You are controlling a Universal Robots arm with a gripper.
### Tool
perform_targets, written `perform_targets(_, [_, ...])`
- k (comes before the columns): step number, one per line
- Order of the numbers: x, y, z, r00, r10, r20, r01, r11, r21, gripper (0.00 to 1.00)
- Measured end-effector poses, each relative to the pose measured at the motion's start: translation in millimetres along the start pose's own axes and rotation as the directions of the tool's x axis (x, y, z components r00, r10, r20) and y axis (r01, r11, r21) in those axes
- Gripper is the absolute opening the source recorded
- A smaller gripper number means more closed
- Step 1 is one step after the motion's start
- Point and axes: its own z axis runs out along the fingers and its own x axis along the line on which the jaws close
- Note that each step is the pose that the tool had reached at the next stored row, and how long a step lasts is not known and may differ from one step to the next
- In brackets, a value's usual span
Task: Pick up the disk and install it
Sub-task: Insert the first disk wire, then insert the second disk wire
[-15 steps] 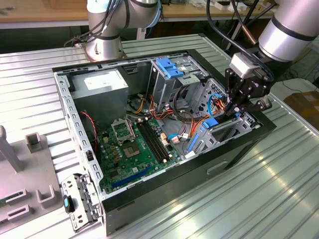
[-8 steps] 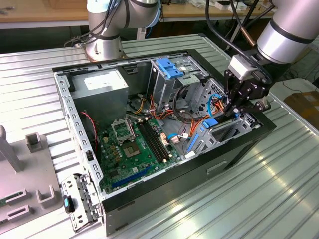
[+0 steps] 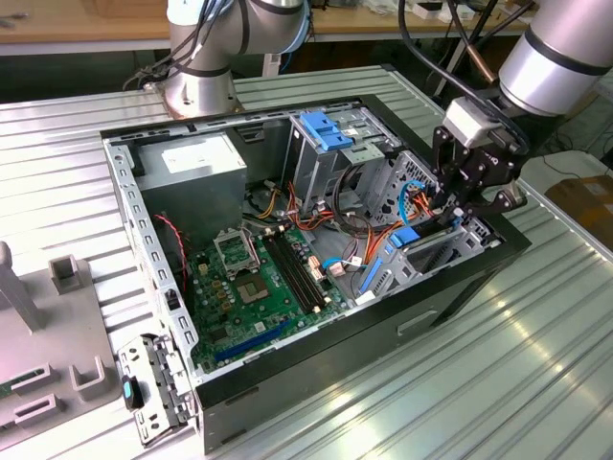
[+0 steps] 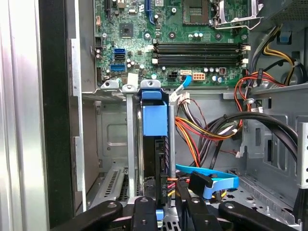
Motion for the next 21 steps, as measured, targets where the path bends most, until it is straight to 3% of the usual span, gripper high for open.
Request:
perform_targets(1, [0.0, 0.0, 0.0, 1.0, 0.0, 0.0001, 0.0, 1.0, 0.0, 0.29])
perform_targets(4, [0.0, -0.1, -0.2, 1.0, 0.0, -0.0002, 0.0, 1.0, 0.0, 0.11])
perform_targets(18, [0.0, -0.3, -0.2, 1.0, 0.0, -0.0003, 0.0, 1.0, 0.0, 0.11])
perform_targets(19, [-0.3, 0.1, -0.3, 1.0, 0.0, -0.0042, 0.0, 1.0, 0.0026, 0.11])
perform_targets(21, [-0.5, 0.9, -0.3, 0.9998, -0.001, -0.0186, 0.001, 0.9999, 0.0131, 0.11])
